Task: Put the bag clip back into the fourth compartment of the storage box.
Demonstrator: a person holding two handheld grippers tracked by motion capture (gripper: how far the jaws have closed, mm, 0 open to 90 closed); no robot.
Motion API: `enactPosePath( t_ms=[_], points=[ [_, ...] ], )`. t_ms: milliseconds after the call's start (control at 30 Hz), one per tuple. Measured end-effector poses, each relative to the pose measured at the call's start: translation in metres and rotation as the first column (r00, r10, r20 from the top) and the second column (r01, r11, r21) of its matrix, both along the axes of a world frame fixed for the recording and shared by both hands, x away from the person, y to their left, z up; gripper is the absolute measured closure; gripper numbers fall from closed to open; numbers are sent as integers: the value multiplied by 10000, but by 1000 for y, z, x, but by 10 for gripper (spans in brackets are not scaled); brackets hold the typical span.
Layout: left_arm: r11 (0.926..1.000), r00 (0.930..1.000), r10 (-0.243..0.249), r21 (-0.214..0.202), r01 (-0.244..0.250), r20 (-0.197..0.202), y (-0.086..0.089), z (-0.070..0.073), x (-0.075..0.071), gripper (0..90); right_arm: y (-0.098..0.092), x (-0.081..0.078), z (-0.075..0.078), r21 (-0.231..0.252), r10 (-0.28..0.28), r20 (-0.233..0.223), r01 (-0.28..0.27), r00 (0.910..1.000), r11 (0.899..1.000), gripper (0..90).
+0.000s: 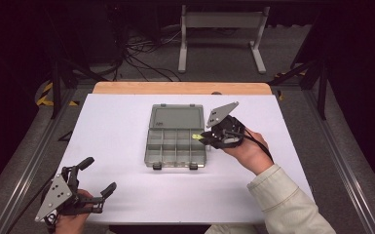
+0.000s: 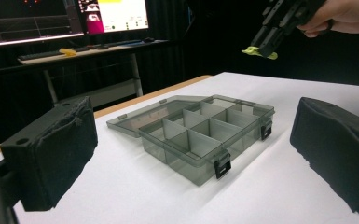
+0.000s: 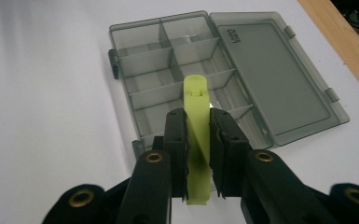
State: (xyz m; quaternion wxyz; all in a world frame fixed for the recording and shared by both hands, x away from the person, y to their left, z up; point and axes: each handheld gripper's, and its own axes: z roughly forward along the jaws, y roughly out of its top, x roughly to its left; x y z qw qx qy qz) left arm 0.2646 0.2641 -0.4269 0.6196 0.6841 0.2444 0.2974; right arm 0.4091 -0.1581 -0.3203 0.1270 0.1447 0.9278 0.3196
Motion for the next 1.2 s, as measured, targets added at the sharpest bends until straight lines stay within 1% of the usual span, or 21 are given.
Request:
enactPosePath(
  t_ms=[33,167,200,433,467,500,667,767,1200],
  points=[
    [10000,10000,-5,-10,5,1,0,0,0,12,1,5,1,13,-109,23,109,9999,9999,779],
    [10000,10000,-23,-12,23,11,0,0,0,12,2,14,2,62,-253,68,253,9997,9997,780],
    [10000,10000,-23,-12,23,11,0,0,0,12,2,14,2,62,-253,68,253,9997,9997,780],
    [10000,10000,-21,17,21,16,0,0,0,12,5,34,0,148,-510,-3,510,9987,9986,779],
    [10000,10000,-22,13,22,13,0,0,0,12,7,39,-2,152,-550,-7,550,9985,9984,779],
    [10000,10000,-21,14,21,13,0,0,0,12,7,39,-2,152,-550,-7,550,9985,9984,779],
    [10000,10000,-48,-17,48,-4,0,0,0,12,12,51,-7,24,-656,-37,656,9978,9978,779],
    [10000,10000,-56,10,56,12,0,0,0,12,15,59,-9,52,-733,-37,734,9973,9973,779],
    [10000,10000,-68,-8,68,-12,0,0,0,12,20,85,-28,-49,-988,-227,987,9949,9951,780]
  ],
)
